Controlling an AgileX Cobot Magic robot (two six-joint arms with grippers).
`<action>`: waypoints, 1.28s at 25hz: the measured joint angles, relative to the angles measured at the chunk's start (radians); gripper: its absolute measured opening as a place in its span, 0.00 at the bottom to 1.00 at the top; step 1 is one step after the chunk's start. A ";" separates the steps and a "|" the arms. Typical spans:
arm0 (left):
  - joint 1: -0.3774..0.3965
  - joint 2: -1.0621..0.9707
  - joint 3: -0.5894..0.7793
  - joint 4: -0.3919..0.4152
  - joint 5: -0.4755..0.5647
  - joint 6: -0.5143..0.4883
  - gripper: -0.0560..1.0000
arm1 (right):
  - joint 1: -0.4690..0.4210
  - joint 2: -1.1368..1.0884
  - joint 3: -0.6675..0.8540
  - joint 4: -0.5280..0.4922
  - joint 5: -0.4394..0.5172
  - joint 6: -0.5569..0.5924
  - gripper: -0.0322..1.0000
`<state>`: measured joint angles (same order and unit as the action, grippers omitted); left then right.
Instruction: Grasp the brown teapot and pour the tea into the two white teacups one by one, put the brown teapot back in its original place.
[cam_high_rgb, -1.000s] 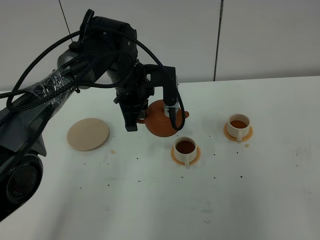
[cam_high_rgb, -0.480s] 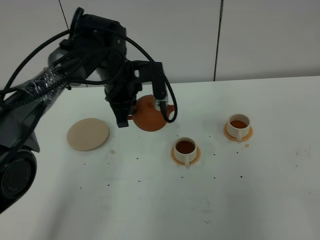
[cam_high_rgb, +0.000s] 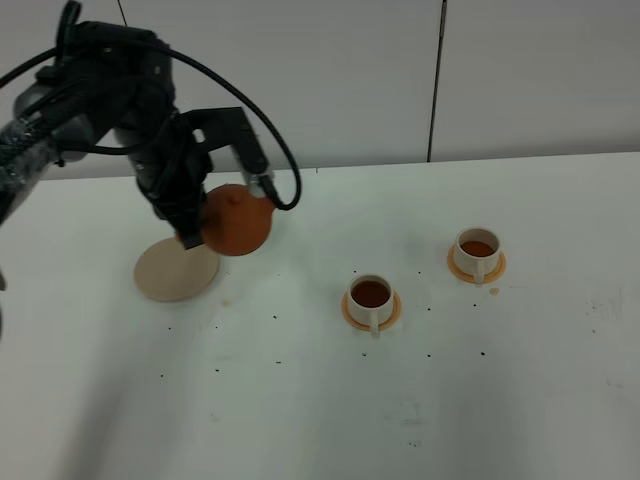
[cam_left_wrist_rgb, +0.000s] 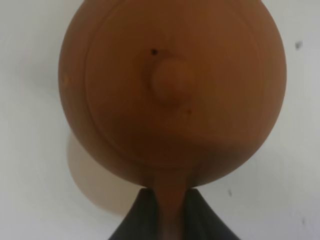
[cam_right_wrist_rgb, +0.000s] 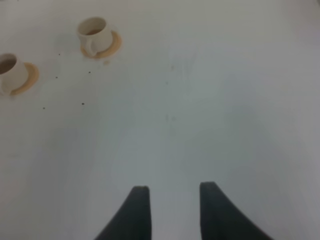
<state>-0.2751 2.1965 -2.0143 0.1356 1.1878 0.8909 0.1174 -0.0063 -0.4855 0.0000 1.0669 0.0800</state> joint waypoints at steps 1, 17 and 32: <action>0.011 -0.013 0.029 0.002 0.000 -0.002 0.22 | 0.000 0.000 0.000 0.000 0.000 0.000 0.26; 0.089 -0.057 0.153 0.088 -0.001 -0.156 0.22 | 0.000 0.000 0.000 0.000 0.000 0.000 0.26; 0.118 -0.018 0.154 0.083 -0.036 -0.307 0.22 | 0.000 0.000 0.000 0.000 0.000 0.000 0.26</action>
<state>-0.1568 2.1780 -1.8608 0.2190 1.1513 0.5842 0.1174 -0.0063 -0.4855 0.0000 1.0669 0.0800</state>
